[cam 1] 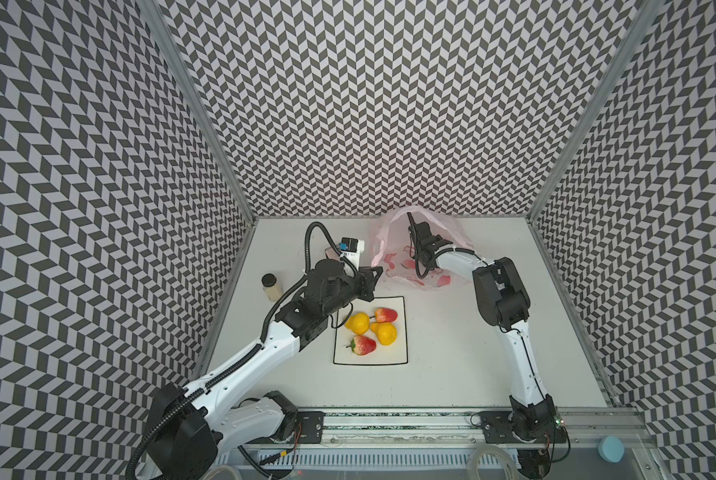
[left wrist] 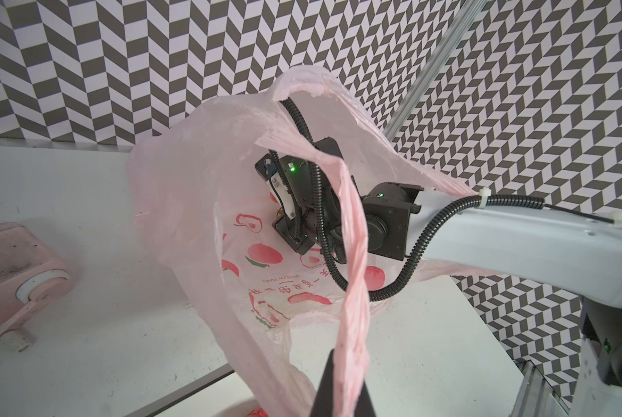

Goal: Take the fake fruits out of the plastic bag

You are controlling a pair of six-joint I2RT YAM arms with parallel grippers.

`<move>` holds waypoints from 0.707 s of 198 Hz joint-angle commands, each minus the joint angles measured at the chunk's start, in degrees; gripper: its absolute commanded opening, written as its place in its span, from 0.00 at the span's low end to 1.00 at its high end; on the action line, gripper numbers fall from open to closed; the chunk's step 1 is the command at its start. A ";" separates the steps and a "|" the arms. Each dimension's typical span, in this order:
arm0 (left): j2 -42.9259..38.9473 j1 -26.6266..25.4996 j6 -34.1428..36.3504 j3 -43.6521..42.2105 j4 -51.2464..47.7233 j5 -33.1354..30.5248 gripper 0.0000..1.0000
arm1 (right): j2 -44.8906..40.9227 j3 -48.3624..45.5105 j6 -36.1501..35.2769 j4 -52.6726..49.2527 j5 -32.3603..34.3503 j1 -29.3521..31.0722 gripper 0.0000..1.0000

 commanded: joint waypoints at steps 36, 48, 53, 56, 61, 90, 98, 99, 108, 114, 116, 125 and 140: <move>-0.35 -0.30 0.52 1.93 0.04 -0.40 0.00 | 2.65 2.95 1.64 -3.56 -2.72 -1.91 0.59; -0.39 -0.29 0.61 2.04 0.05 -0.49 0.00 | 2.73 3.38 2.04 -4.57 -2.73 -2.17 0.54; -0.38 -0.29 0.64 2.12 0.15 -0.54 0.00 | 2.48 3.23 2.05 -4.58 -2.81 -2.21 0.51; -0.32 -0.29 0.62 2.06 0.13 -0.55 0.00 | 2.38 3.11 2.04 -4.52 -2.82 -2.27 0.49; -0.24 -0.30 0.62 2.05 0.31 -0.57 0.00 | 2.09 2.81 2.05 -4.29 -2.82 -2.35 0.46; 0.26 -0.34 0.13 1.24 1.48 -0.58 0.00 | 0.21 1.33 1.56 -2.93 -3.49 -2.37 0.36; 0.36 -0.29 0.01 0.93 2.06 -0.62 0.00 | -0.41 1.03 1.52 -2.67 -4.10 -2.37 0.34; 0.38 -0.29 0.01 0.88 2.10 -0.64 0.00 | -0.49 1.00 1.48 -2.62 -4.25 -2.37 0.33; 0.52 -0.29 -0.21 0.49 2.69 -0.69 0.00 | -1.49 0.59 1.51 -2.25 -5.35 -2.37 0.31; 0.65 -0.29 -0.24 0.30 2.99 -0.80 0.00 | -2.22 0.26 1.44 -1.93 -6.05 -2.28 0.31; 0.75 -0.29 -0.24 0.23 3.13 -0.83 0.00 | -2.45 0.16 1.44 -1.85 -6.35 -2.28 0.30; 1.02 -0.29 -0.38 -0.05 3.60 -0.93 0.00 | -3.97 -0.70 1.27 -1.11 -7.87 -2.10 0.29; 1.61 -0.28 -0.52 -0.27 4.48 -1.06 0.00 | -6.63 -2.44 1.04 -0.16 -11.04 -1.71 0.26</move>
